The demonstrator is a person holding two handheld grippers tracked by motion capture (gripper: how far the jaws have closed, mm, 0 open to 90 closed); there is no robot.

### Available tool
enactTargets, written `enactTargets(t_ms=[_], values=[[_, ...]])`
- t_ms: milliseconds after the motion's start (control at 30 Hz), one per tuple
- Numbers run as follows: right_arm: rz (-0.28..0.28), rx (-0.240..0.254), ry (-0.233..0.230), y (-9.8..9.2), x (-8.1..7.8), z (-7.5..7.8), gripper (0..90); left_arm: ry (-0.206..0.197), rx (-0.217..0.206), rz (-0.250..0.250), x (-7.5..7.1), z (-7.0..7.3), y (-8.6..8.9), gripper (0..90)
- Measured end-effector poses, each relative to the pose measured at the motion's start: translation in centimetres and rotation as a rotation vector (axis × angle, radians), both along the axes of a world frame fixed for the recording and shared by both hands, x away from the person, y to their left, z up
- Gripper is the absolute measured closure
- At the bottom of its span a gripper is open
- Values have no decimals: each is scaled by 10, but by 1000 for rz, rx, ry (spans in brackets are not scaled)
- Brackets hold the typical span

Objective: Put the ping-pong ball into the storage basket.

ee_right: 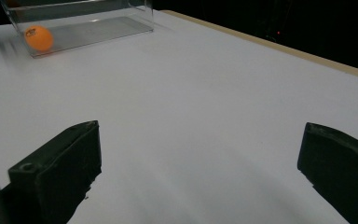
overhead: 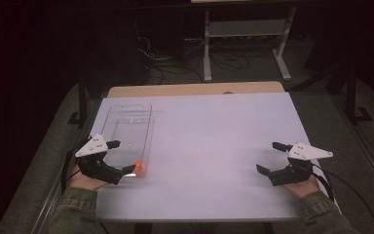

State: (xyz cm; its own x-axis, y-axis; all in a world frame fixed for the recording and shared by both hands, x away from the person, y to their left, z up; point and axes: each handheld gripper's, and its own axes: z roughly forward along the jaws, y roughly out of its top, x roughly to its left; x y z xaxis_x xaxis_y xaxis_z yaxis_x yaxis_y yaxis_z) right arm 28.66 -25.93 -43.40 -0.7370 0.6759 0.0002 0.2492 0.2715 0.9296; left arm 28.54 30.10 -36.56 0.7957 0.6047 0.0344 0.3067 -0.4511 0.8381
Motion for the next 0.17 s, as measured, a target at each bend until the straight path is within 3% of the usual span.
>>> enactTargets(t_ms=[167], values=[[-1, -3, 1, 0, 0, 0, 0, 3, 1, -1, -2, -2, 2, 0]])
